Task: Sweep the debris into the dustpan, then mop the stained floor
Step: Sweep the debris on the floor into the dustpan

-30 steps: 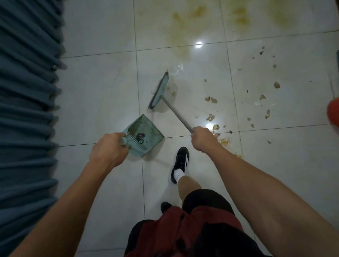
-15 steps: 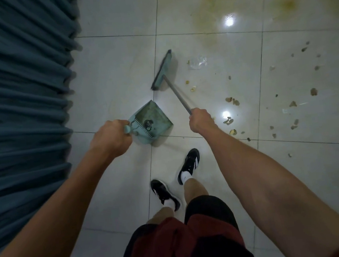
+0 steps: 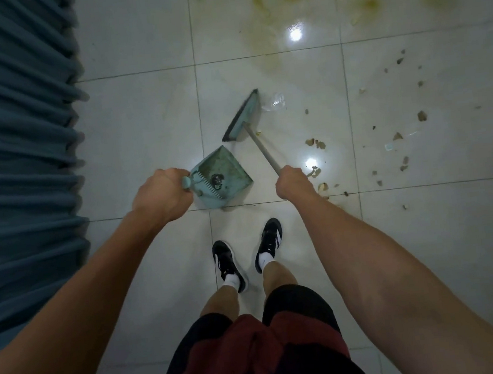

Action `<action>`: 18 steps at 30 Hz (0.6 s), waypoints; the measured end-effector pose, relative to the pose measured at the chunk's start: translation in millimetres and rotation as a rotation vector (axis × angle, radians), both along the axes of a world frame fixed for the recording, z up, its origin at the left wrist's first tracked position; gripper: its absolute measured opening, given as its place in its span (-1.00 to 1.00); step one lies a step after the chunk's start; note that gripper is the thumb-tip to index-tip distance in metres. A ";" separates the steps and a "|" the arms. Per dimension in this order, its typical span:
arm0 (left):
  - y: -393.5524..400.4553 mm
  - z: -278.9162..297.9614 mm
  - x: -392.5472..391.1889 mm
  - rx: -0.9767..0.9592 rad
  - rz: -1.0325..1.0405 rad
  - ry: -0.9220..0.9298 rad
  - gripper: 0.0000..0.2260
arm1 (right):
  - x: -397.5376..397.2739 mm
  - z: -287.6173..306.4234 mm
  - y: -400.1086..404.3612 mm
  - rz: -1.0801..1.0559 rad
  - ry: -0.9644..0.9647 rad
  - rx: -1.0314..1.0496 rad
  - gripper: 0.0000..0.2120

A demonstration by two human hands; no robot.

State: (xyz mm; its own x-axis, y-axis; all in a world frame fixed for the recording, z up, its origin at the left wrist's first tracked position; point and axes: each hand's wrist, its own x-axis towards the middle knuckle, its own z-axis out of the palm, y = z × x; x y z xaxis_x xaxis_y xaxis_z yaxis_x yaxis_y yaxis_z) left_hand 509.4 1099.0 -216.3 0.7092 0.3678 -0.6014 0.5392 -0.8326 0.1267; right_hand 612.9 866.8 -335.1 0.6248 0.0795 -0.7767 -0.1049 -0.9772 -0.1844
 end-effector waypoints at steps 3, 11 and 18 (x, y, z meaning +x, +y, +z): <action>-1.3 -0.1 -2.0 -0.014 -0.030 -0.019 -0.87 | -22.9 5.8 -15.3 -0.071 0.002 0.010 -0.69; -5.5 5.2 -19.5 -0.014 -0.214 -0.034 -0.87 | -103.6 31.5 -51.2 -0.284 -0.002 -0.057 -0.73; -15.5 7.3 -30.4 -0.024 -0.357 -0.070 -0.81 | -166.2 43.6 -82.2 -0.450 0.023 -0.124 -0.68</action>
